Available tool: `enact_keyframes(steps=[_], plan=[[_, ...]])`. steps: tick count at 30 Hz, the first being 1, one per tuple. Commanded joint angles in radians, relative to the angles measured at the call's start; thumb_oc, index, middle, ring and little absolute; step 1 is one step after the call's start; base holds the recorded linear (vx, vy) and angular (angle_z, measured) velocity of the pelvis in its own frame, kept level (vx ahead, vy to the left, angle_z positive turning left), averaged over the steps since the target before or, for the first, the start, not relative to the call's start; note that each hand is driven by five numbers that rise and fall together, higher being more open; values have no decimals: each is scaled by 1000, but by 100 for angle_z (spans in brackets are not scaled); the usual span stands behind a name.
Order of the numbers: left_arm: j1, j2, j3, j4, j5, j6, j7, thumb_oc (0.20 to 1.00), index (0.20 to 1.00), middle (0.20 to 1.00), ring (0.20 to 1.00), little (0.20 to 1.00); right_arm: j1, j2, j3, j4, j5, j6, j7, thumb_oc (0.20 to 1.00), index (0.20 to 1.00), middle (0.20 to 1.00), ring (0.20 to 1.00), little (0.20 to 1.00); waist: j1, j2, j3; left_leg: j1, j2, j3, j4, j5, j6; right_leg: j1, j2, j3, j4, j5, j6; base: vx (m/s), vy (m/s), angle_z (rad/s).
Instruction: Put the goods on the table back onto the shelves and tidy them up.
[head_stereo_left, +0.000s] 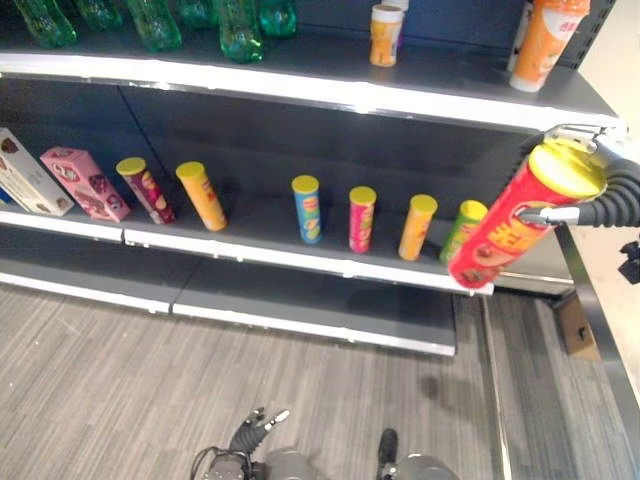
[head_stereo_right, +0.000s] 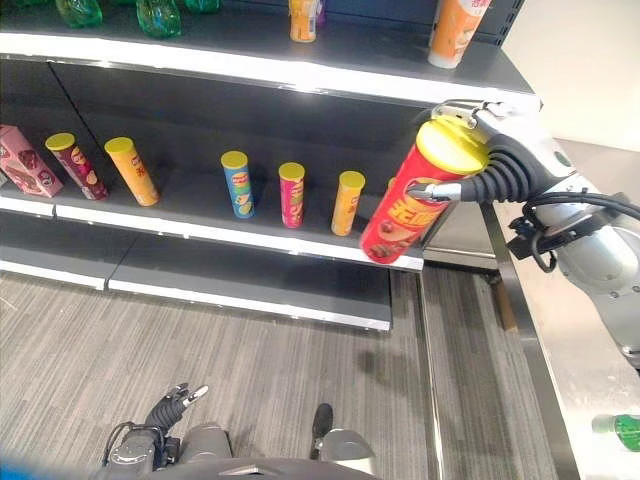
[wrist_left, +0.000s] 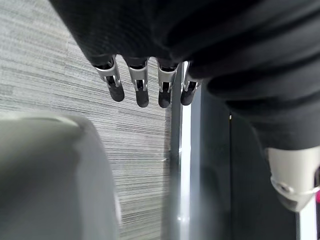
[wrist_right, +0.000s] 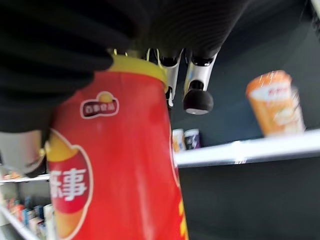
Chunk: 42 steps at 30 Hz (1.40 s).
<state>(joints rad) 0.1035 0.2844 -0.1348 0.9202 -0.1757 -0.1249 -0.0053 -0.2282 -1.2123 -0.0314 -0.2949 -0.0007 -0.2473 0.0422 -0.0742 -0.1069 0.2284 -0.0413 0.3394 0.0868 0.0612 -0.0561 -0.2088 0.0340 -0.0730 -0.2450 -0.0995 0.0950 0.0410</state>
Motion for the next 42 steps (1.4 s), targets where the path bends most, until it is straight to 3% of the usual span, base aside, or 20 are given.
enact_keyframes(steps=[1,2,3,5,7,9,10,12,14,16,17,19,22,24,28,33,36,37,40,42], plan=[[15,32,-10,-46,-45,-36,22,1000,1000,1000,1000,1000,-23,-24,-30,-22,20,-27,-19,200,200,200,200,200,31,-2,-31,11,45,-49,-53,156,26,48,-68,29,12,-146,100,257,540,-22],[12,39,-9,-42,-47,-37,28,1000,1000,1000,1000,1000,-23,-29,-30,-15,22,-26,-26,200,200,200,200,200,34,12,-36,-11,68,-87,-138,212,-2,65,-82,43,12,-159,113,276,553,-14],[10,44,-7,-37,-38,-40,31,1000,1000,1000,1000,1000,-5,-28,-46,-9,21,-27,-34,200,200,200,200,200,35,17,-40,-31,68,-107,-148,217,-16,80,-96,47,12,-162,125,368,708,-14],[-8,46,-8,1,-42,-45,26,1000,1000,1000,1000,1000,26,-9,-76,-20,21,-22,-27,200,200,200,200,200,32,36,-60,-28,33,-149,-95,160,-21,120,-137,68,24,-162,146,326,701,-25],[-44,48,-14,49,-12,-41,31,1000,1000,1000,1000,1000,28,43,-75,-16,-14,-3,-18,200,200,200,200,200,26,21,-83,-23,-44,-138,-51,87,10,95,-225,99,77,-101,180,218,593,-47],[-49,57,-13,56,0,-40,34,1000,1000,1000,1000,1000,16,63,-54,-17,-21,1,-14,200,200,200,200,200,31,7,-85,-4,-72,-114,-48,60,30,83,-252,112,97,-81,194,110,330,-18],[-88,141,35,164,-59,-3,-71,1000,1000,1000,1000,1000,-46,74,15,3,-8,14,3,200,200,200,200,200,25,0,-89,24,-102,-78,-61,54,45,58,-277,140,123,-27,207,108,491,-2],[-80,128,45,127,34,-42,44,1000,1000,1000,1000,1000,-34,115,14,-17,-39,-1,-19,200,200,200,200,200,30,-20,-95,73,-173,-23,-101,34,99,4,-338,123,198,85,211,60,546,-70],[-66,128,48,117,39,-38,45,1000,1000,1000,1000,1000,-38,117,22,-16,-49,8,-18,200,200,200,200,200,36,-22,-91,91,-193,-12,-121,33,114,-20,-354,108,235,108,198,27,399,-45],[-50,137,53,116,50,-28,38,1000,1000,1000,1000,1000,-23,132,18,-18,-58,15,-16,200,200,200,200,200,28,-10,-81,120,-224,-15,-147,22,142,-44,-274,130,306,25,161,31,387,-7],[-50,137,53,116,50,-28,38,1000,1000,1000,1000,1000,-22,132,16,-19,-58,15,-16,200,200,200,200,200,29,-10,-84,116,-224,-14,-148,25,142,-48,-274,131,305,28,161,53,258,9],[-50,129,37,124,58,-24,25,1000,1000,1000,1000,1000,-25,140,18,-29,-32,13,-7,200,200,200,200,200,13,3,-80,123,-250,-25,-148,20,160,-79,-152,162,288,-71,135,80,219,37],[-51,117,26,133,61,-22,24,1000,1000,1000,1000,1000,-62,144,51,-34,-7,6,-4,200,200,200,200,200,11,9,-72,135,-265,-23,-148,13,166,-95,-88,143,251,-94,111,67,106,3],[-55,96,17,123,53,-15,25,1000,1000,1000,1000,1000,-111,146,100,-23,11,1,-7,200,200,200,200,200,10,6,-57,156,-298,-15,-148,4,177,-147,-25,61,190,-71,94,85,97,-34],[-49,78,5,75,52,-21,16,1000,1000,1000,1000,1000,-130,139,115,-20,16,0,-9,200,200,200,200,200,5,-10,-61,168,-321,-15,-130,-23,174,-87,-1,27,82,-62,78,125,-28,12],[-29,60,-11,-9,17,-21,21,1000,1000,1000,1000,1000,-207,153,187,-31,58,-14,3,200,200,200,200,200,23,-17,-57,73,-286,23,204,-132,113,10,2,10,19,-75,54,122,-85,-1],[-37,48,-12,-10,-2,-16,30,1000,1000,1000,1000,1000,-245,165,249,-13,29,3,10,200,200,200,200,200,34,-7,-25,-6,-228,30,380,-68,70,52,8,5,12,-108,29,85,22,-8],[-33,47,-9,-6,-6,-13,30,1000,1000,1000,1000,1000,-267,185,286,-16,26,9,20,200,200,200,200,200,42,-1,-26,2,-186,39,312,-49,75,62,1,8,12,-121,35,165,138,-11],[-31,49,-7,-2,-7,-16,38,1000,1000,1000,1000,1000,-299,201,326,-3,21,8,22,200,200,200,200,200,49,-2,-32,27,-150,19,192,-40,79,59,-18,21,12,-122,47,127,150,-14],[-32,48,-7,4,-17,-20,47,1000,1000,1000,1000,1000,-324,222,364,19,27,5,22,200,200,200,200,200,56,9,-37,39,-95,-41,36,30,69,53,-27,37,12,-132,60,115,204,-15]])
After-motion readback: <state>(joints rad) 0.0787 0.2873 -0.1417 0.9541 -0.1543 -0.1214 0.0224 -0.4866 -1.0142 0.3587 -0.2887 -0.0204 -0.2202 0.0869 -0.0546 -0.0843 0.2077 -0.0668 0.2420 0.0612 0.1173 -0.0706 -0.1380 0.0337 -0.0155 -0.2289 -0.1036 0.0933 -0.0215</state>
